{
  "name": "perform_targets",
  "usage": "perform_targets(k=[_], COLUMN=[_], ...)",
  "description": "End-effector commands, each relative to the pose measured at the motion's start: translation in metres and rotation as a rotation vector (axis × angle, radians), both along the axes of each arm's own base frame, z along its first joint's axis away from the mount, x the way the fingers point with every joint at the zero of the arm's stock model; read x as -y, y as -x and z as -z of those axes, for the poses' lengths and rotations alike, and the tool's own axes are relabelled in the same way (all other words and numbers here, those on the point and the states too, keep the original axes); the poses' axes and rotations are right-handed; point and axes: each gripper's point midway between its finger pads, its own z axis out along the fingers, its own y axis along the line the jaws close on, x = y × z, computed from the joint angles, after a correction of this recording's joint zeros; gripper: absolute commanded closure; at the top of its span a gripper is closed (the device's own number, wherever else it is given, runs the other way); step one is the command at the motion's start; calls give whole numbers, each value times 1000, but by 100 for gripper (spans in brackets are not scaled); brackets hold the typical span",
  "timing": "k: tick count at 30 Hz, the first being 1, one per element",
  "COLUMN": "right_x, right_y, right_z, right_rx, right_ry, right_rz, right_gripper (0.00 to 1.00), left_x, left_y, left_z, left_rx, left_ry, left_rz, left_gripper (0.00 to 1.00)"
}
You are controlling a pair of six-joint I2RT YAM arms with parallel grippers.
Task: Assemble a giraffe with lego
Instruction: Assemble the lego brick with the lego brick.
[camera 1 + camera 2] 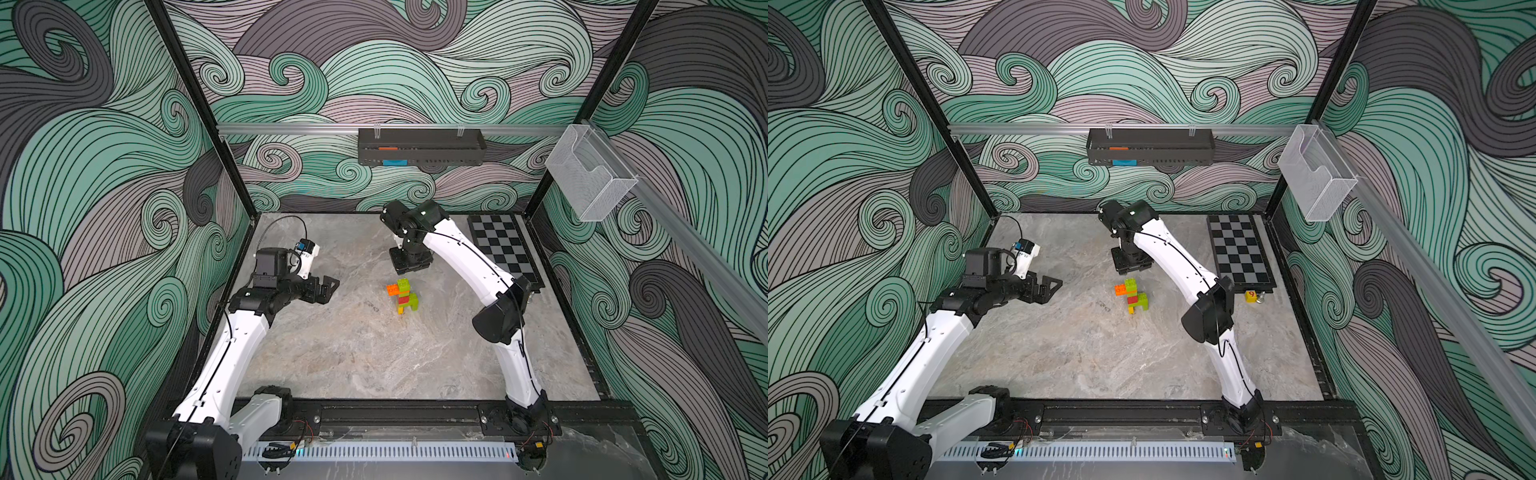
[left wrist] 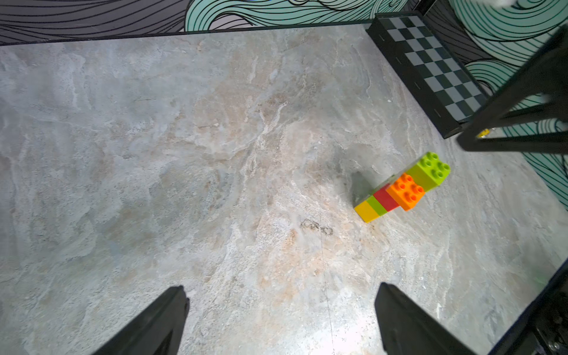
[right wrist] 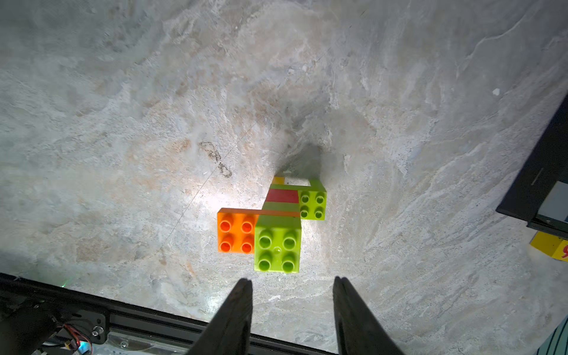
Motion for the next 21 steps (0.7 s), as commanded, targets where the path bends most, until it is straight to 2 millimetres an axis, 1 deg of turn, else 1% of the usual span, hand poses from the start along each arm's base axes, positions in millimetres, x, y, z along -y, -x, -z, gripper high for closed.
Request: perform_targets(k=[1,3,6,10,11,13,15,17,21], right_x=[19,24,33,52,59,74,93,114,165], right_y=[7,10,11,2,-2,-7,-10,-11,-12], right_z=[-37,-46,-50,-52,-53,-53,-48,-41,-22], right_rx=[64,81,103,181,217,286,350,386,459], right_ry=[-18,-25,-11,-36,-53,-78,-98,-113,-156], right_rz=[17,17,26,45,46,37,22,39,147], right_gripper=[53,53,49,42,39,33,13,2,1], left_x=[-12,-12,-13,-26,-30,-44,-54,-60,-67], left_y=[-12,-14,-16,-29,-34,-47,-58,-65,-77], left_z=[-10,-11,-12,-8,-3,9,27,41,65], left_rx=[46,49,48,99,117,160,182,189,187], left_ry=[-81,-82,-77,-132,-158,-219,-248,-240,-184], left_rz=[-40,-42,-59,-117,-129,-193,-237,-265,-314], left_gripper=[1,1,1,2,1,1,1,1,1])
